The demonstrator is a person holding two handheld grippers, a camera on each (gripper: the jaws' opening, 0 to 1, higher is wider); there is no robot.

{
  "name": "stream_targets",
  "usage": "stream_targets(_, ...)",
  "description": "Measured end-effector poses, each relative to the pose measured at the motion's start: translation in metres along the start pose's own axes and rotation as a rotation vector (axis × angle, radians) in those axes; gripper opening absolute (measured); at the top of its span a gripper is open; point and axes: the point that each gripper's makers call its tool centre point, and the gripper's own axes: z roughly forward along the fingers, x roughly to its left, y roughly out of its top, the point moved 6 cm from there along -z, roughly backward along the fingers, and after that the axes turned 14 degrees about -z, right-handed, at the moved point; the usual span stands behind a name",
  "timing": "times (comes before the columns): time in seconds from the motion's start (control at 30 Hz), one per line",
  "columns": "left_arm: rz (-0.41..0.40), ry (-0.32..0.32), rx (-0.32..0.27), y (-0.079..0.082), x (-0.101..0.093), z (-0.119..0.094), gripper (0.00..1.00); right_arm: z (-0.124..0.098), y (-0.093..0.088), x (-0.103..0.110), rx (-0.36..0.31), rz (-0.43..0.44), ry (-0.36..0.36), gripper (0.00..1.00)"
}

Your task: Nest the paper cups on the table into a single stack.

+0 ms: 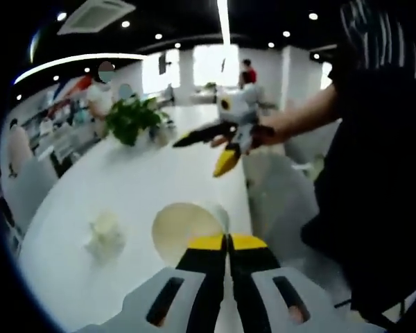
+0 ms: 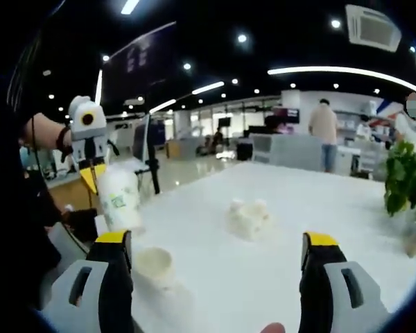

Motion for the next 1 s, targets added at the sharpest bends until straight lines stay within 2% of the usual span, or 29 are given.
stream_targets(0.43, 0.092, -0.005, 0.087, 0.007, 0.004, 0.0, 0.0, -0.003, -0.006, 0.002, 0.002, 0.01, -0.017, 1.0)
stream_targets(0.7, 0.183, -0.005, 0.194, 0.011, 0.008, -0.006, 0.0, -0.003, -0.008, 0.004, -0.001, 0.012, -0.019, 1.0)
stream_targets(0.77, 0.229, -0.014, 0.241, 0.01, 0.01, -0.007, 0.0, -0.002, -0.009, 0.005, -0.001, 0.012, -0.017, 1.0)
stream_targets(1.0, 0.282, -0.035, 0.304, 0.015, 0.01, -0.006, 0.0, -0.003, -0.011, 0.006, -0.013, 0.024, -0.024, 1.0)
